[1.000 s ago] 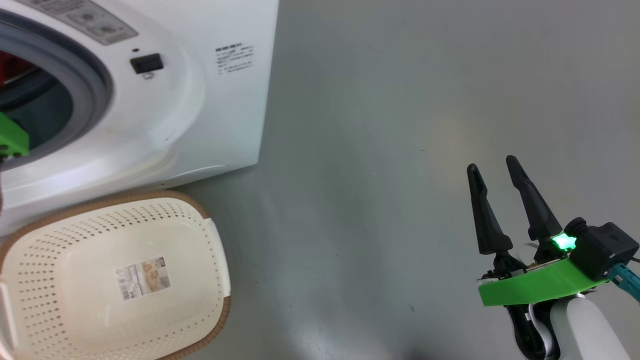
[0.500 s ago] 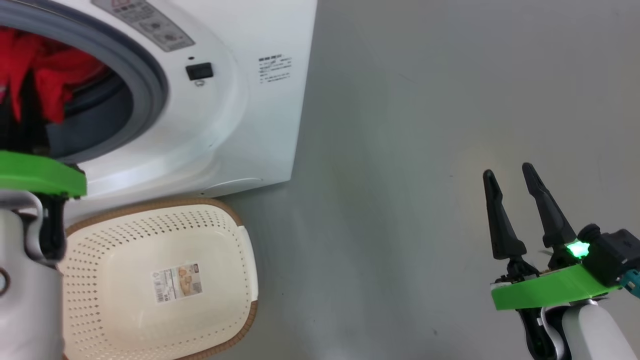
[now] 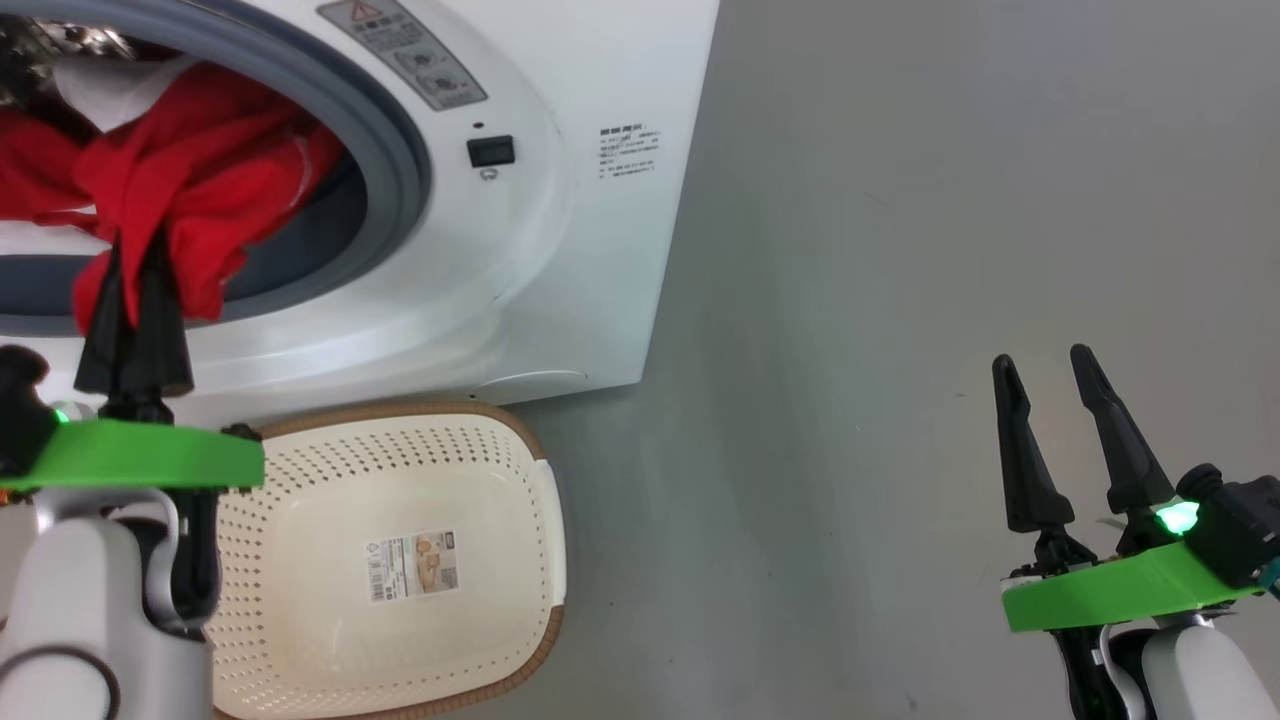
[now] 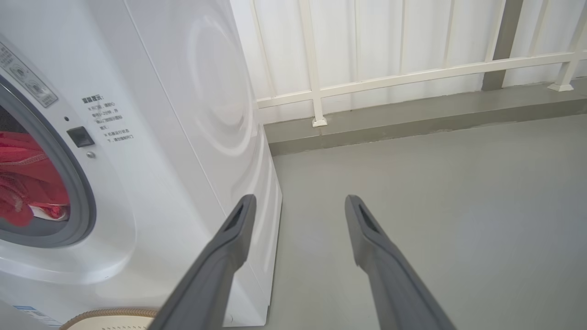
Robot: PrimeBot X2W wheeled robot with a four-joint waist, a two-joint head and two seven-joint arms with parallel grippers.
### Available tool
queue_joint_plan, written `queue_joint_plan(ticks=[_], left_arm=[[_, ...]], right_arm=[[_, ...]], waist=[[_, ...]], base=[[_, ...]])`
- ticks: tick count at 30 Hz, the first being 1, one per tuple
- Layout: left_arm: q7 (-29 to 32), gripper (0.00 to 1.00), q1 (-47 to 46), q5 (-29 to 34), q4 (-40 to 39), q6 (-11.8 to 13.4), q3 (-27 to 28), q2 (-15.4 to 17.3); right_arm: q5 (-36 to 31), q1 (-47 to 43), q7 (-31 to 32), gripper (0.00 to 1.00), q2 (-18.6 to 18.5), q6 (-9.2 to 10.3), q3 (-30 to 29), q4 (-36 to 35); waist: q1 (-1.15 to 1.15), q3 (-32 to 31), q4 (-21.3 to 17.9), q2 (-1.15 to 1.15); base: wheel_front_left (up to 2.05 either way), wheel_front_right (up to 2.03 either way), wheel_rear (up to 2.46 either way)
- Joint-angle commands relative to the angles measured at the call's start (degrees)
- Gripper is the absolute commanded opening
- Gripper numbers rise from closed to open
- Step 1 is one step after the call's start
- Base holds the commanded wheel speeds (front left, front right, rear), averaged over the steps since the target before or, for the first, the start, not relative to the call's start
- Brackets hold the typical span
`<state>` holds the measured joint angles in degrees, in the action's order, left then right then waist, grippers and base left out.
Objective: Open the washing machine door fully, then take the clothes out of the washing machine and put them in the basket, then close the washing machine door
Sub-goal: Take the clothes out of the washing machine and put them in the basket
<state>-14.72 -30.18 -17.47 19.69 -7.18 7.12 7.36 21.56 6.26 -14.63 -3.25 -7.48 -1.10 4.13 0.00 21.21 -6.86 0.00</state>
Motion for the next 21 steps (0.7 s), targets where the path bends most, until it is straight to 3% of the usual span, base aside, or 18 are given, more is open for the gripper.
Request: queue_joint_plan(ticks=[1, 21], left_arm=[[-0.28, 0.0, 1.37, 0.89, -2.78, -0.31, 2.07, 1.22], [-0.28, 0.0, 13.03, 3.71, -28.13, -0.31, 5.38, -3.92]], right_arm=[[-0.04, -0.64, -0.37, 1.0, -0.58, -0.01, 1.05, -1.11], [-0.06, -2.52, -0.37, 1.0, -1.29, -0.01, 1.1, -1.11]], waist=[[0.0, -0.63, 0.53, 0.0], [0.0, -3.04, 2.34, 0.0]], base=[[0.0, 0.0, 0.0], [0.0, 0.0, 0.0]])
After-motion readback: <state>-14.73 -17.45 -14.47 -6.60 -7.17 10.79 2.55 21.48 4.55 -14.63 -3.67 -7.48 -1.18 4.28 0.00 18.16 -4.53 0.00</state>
